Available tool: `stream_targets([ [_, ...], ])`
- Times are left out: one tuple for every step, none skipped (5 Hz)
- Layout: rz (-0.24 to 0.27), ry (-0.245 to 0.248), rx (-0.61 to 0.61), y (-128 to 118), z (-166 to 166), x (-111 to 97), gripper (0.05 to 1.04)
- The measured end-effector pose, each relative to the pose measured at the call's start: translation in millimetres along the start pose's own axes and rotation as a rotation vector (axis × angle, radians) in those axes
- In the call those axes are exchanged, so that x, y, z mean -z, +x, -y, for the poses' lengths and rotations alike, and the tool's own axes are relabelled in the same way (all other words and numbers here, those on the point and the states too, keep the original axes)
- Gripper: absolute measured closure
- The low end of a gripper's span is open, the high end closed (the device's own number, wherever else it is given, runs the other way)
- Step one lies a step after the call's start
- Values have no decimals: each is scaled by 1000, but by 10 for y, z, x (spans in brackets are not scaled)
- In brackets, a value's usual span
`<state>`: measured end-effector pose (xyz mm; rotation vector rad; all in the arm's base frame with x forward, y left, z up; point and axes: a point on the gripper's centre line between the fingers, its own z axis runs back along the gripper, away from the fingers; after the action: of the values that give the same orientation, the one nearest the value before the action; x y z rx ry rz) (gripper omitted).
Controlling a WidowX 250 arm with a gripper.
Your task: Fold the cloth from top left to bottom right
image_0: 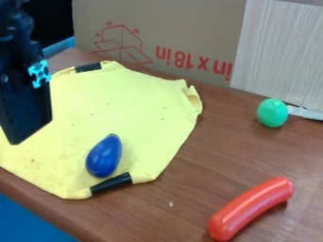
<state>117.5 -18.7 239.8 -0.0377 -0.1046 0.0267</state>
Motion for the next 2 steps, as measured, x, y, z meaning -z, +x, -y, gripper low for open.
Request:
stream_targets([
  [-8, -2, 11, -2, 1, 15, 83],
  [-67, -3, -29, 393, -470, 73, 83],
])
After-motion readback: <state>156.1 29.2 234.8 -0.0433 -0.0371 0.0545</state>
